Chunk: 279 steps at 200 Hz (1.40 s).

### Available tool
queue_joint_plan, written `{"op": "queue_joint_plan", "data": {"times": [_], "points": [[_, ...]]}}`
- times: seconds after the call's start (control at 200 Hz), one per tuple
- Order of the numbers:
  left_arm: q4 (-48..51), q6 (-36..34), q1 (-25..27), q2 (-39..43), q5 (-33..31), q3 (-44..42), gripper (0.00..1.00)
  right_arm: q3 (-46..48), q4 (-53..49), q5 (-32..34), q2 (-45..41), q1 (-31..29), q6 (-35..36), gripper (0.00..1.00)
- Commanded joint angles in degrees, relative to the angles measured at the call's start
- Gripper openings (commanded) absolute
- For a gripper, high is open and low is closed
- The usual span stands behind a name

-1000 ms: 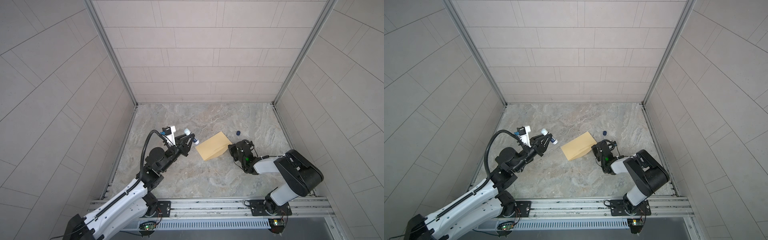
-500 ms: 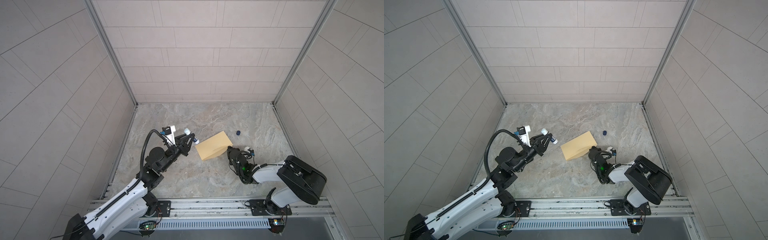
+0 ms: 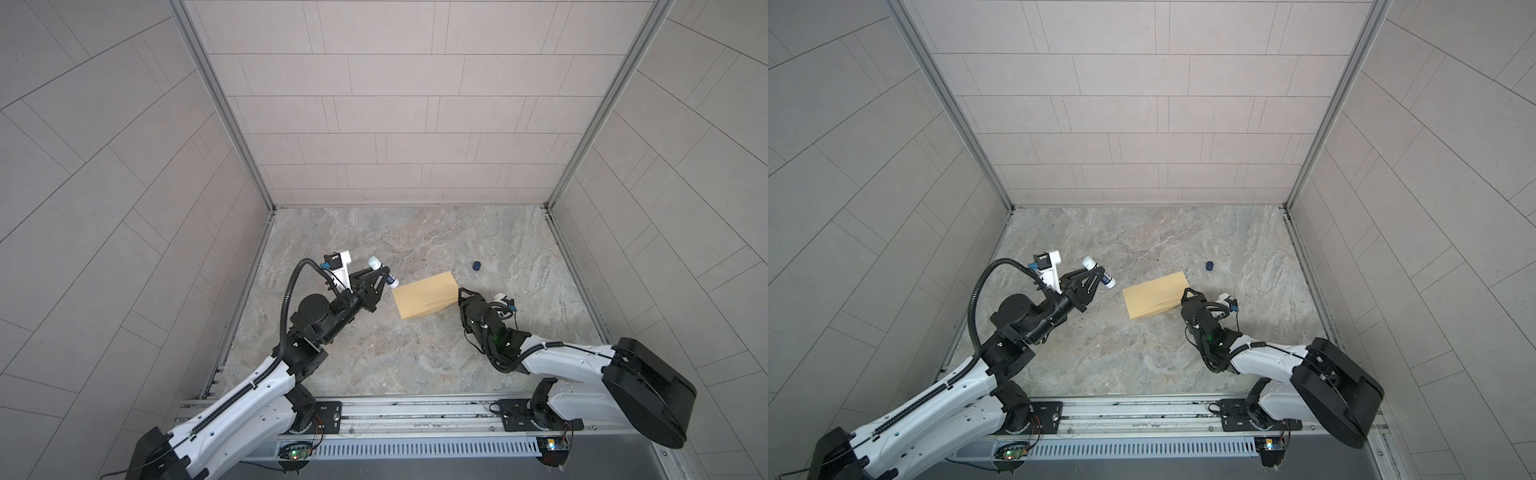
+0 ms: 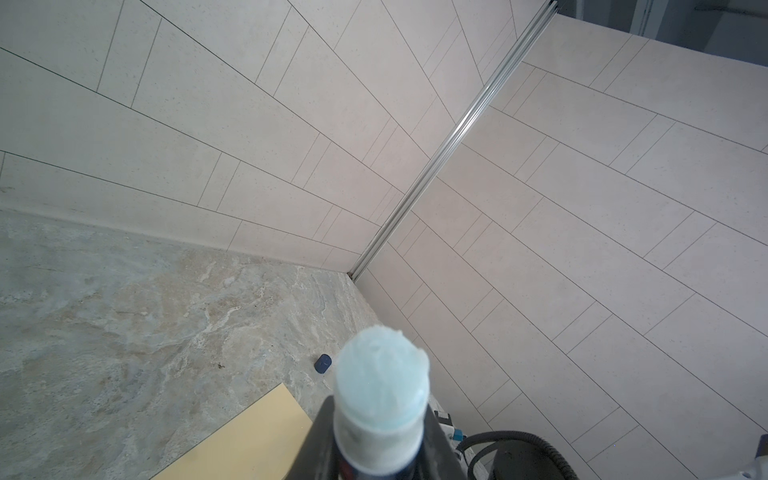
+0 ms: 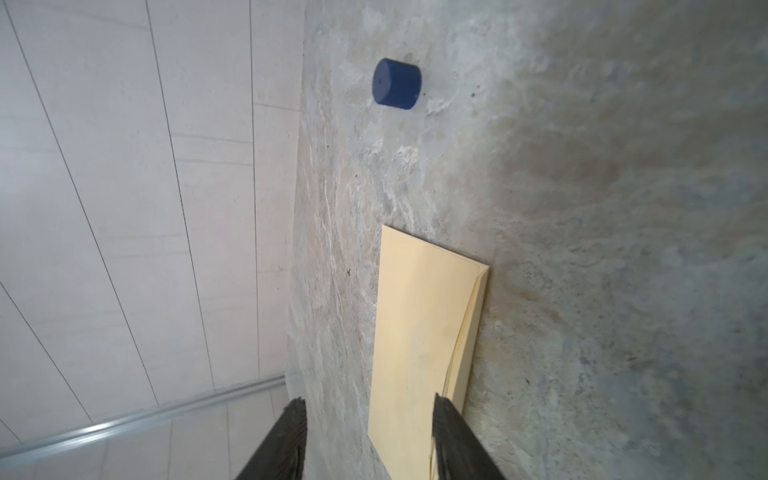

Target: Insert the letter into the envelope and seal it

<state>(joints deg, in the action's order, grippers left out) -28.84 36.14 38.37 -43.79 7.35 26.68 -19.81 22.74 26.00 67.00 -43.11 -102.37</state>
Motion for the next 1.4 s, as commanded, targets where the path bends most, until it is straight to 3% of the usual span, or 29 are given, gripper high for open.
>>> {"op": "queue_joint_plan", "data": {"times": [0.0, 0.065, 0.185, 0.36, 0.525, 0.625, 0.73, 0.916, 1.061, 1.176, 1.391], "points": [[-3.08, -0.19, 0.20, 0.24, 0.32, 0.79, 0.00, -2.53, -9.91, 3.04, -7.37, 0.08, 12.70, 0.61], [-2.99, -0.19, 0.20, 0.45, 0.32, 0.83, 0.00, -4.63, -12.51, 3.83, -11.63, 0.73, 24.89, 0.70], [-2.99, 0.73, 0.06, 0.61, 0.03, 1.03, 0.00, -11.27, -17.81, -1.47, -16.95, 3.26, 49.96, 0.82], [-3.20, 3.87, 0.06, -0.10, -0.32, 1.96, 0.00, -18.58, -23.83, -12.07, -20.34, 8.10, 70.36, 0.89], [-5.47, 10.56, 0.06, -2.17, -2.09, 1.98, 0.00, -22.36, -26.20, -27.66, -18.95, 13.70, 75.30, 0.99], [-7.25, 16.27, 0.10, -4.07, -3.82, 1.89, 0.00, -23.21, -23.91, -35.04, -16.76, 15.00, 73.14, 0.99], [-8.76, 22.52, 0.09, -6.01, -5.25, 2.04, 0.00, -20.95, -14.73, -41.41, -15.43, 14.76, 68.92, 0.99], [-6.81, 32.95, 0.05, -7.70, -7.33, 2.76, 0.00, -15.22, 1.00, -38.17, -15.68, 8.98, 68.39, 0.93], [1.10, 40.09, 0.05, -7.54, -7.50, 4.59, 0.00, -12.64, 7.27, -33.39, -14.95, 2.54, 77.70, 0.91], [2.01, 43.78, 0.09, -7.28, -7.05, 4.85, 0.00, -12.27, 11.04, -31.47, -12.63, -1.88, 84.77, 0.90], [3.19, 45.13, 0.05, -6.91, -5.48, 5.76, 0.00, -15.24, 14.15, -31.14, -6.88, -6.55, 92.15, 0.87]]}}
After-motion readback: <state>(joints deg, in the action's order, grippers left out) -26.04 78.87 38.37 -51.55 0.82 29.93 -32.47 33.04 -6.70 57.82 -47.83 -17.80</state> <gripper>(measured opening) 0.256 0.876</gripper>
